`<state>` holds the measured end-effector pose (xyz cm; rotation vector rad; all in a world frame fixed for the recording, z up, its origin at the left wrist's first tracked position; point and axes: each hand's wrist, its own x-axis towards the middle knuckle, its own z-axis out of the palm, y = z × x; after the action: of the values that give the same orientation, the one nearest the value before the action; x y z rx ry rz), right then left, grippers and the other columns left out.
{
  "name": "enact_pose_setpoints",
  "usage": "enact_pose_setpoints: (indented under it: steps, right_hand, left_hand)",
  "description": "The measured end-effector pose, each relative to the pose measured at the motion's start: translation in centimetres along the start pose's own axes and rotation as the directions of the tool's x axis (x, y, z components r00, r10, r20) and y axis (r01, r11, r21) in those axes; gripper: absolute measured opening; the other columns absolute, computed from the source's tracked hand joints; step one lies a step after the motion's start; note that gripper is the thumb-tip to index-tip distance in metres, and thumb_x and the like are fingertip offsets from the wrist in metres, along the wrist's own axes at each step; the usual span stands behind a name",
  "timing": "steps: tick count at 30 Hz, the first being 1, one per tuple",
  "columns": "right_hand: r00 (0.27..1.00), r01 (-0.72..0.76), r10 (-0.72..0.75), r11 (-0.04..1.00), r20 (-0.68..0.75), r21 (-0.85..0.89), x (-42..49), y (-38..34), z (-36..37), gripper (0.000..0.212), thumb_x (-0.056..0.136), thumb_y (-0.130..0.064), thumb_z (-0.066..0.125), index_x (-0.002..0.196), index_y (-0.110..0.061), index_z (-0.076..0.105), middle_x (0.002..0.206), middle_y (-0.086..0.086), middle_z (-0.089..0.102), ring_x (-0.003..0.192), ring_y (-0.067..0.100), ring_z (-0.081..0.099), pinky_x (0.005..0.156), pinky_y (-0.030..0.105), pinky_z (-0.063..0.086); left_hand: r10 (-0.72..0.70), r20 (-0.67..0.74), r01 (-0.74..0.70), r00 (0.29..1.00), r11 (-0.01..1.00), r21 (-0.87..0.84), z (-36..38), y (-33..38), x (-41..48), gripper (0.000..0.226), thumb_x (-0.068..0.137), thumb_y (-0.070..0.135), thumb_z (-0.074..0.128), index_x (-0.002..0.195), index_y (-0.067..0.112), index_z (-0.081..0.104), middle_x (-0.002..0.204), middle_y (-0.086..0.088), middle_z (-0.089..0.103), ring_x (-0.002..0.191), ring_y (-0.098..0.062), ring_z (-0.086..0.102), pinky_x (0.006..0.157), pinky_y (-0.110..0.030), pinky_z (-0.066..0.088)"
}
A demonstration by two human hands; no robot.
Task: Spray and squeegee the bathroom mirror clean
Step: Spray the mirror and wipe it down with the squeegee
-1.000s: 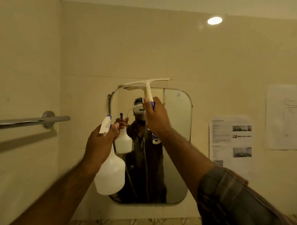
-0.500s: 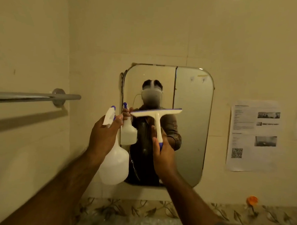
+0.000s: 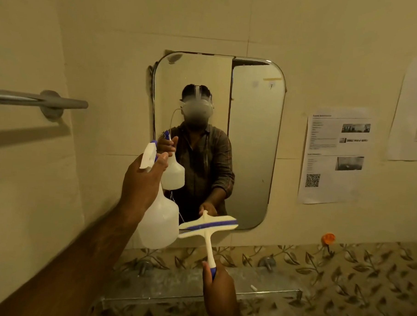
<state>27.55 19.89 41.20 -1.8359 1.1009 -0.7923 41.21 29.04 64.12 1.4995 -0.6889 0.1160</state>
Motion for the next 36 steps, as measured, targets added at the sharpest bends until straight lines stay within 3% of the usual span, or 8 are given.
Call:
enact_pose_setpoints:
  steps: [4,11,14,18,21,29,32,36]
  right_hand:
    - [0.998,-0.022,0.019,0.999,0.061,0.050,-1.7,-2.8,-1.7,0.037,0.099,-0.047,0.050,0.093,-0.013,0.062,0.079,0.005,0.064,0.073,0.017,0.062,0.077,0.036,0.055]
    - [0.845,0.426,-0.530,0.746,0.070,0.512,1.9,-22.3,-9.9,0.034,0.104,-0.041,0.041,0.109,-0.012,0.058,0.069,-0.001,0.059,0.052,0.008,0.053,0.047,0.022,0.046]
    - [0.741,0.602,-0.672,0.661,-0.004,0.448,4.4,-29.7,-11.5,0.036,0.104,-0.042,0.041,0.114,-0.010,0.054,0.067,0.003,0.059,0.048,0.011,0.056,0.046,0.025,0.049]
    - [0.725,0.641,-0.686,0.637,-0.063,0.428,7.2,-34.4,-10.9,0.040,0.105,-0.043,0.038,0.117,-0.007,0.052,0.068,-0.001,0.050,0.051,0.008,0.045,0.050,0.027,0.043]
    - [0.739,0.642,-0.668,0.657,-0.091,0.395,8.6,-34.7,-9.6,0.039,0.104,-0.044,0.038,0.121,-0.011,0.051,0.078,0.005,0.052,0.060,0.011,0.048,0.066,0.036,0.047]
    - [0.763,0.646,-0.617,0.717,-0.193,0.262,9.1,-29.1,-3.9,0.041,0.101,-0.051,0.038,0.131,-0.025,0.047,0.122,0.015,0.062,0.100,0.023,0.068,0.085,0.038,0.062]
    - [0.788,0.614,-0.589,0.734,-0.177,0.290,7.7,-23.5,-1.1,0.046,0.098,-0.055,0.038,0.140,-0.035,0.041,0.102,-0.005,0.068,0.082,0.002,0.070,0.063,0.014,0.057]
    - [0.858,0.508,-0.506,0.805,-0.092,0.307,5.4,-16.1,1.5,0.026,0.089,-0.064,0.038,0.103,-0.049,0.054,0.077,-0.019,0.069,0.064,-0.002,0.067,0.052,0.010,0.051]
  left_hand:
    - [-0.004,0.015,0.004,1.000,1.000,0.008,-1.1,-0.1,-0.3,0.053,0.090,0.051,0.054,0.125,0.011,0.060,0.112,-0.011,0.067,0.089,-0.018,0.057,0.066,-0.019,0.040]
    - [0.016,-0.020,-0.018,1.000,0.997,-0.070,-3.7,1.6,0.7,0.053,0.090,0.048,0.056,0.129,0.012,0.060,0.119,-0.009,0.066,0.102,-0.022,0.058,0.069,-0.022,0.038]
    - [0.033,-0.023,-0.035,0.999,0.994,-0.108,-4.4,2.5,1.5,0.055,0.090,0.049,0.055,0.133,0.016,0.057,0.121,-0.008,0.066,0.108,-0.023,0.058,0.080,-0.028,0.037]
    - [0.053,-0.035,-0.056,0.998,0.992,-0.112,-5.1,3.0,2.4,0.057,0.087,0.052,0.055,0.132,0.017,0.056,0.118,-0.008,0.066,0.098,-0.018,0.059,0.073,-0.022,0.039]
    - [0.062,-0.037,-0.065,0.997,0.994,-0.093,-5.5,2.6,3.0,0.055,0.087,0.052,0.055,0.128,0.016,0.059,0.113,-0.006,0.067,0.084,-0.010,0.057,0.061,-0.014,0.034]
    - [0.058,-0.048,-0.061,0.997,0.996,-0.063,-6.0,0.1,3.9,0.043,0.090,0.046,0.057,0.119,0.014,0.064,0.107,-0.006,0.069,0.094,-0.019,0.061,0.063,-0.013,0.035]
    - [0.051,-0.053,-0.052,0.997,0.998,-0.032,-5.8,-0.8,4.0,0.038,0.091,0.044,0.056,0.111,0.013,0.066,0.100,-0.007,0.070,0.083,-0.011,0.060,0.061,-0.013,0.034]
    - [0.058,-0.042,-0.057,0.997,0.998,0.024,-5.2,-2.0,4.1,0.041,0.091,0.046,0.054,0.114,0.014,0.067,0.098,-0.001,0.068,0.077,-0.006,0.057,0.058,-0.009,0.033]
